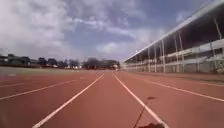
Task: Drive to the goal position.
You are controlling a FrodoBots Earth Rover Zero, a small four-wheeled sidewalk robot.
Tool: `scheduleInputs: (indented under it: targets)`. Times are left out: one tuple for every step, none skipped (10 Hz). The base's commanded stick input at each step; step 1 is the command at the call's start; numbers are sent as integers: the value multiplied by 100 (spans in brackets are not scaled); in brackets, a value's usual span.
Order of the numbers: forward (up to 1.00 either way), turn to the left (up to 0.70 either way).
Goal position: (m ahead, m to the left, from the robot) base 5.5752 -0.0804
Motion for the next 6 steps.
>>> scheduleInputs:
  targets:
    - [70, 0]
    - [70, 0]
    - [70, 0]
    - [70, 0]
    - [70, 0]
    - [70, 0]
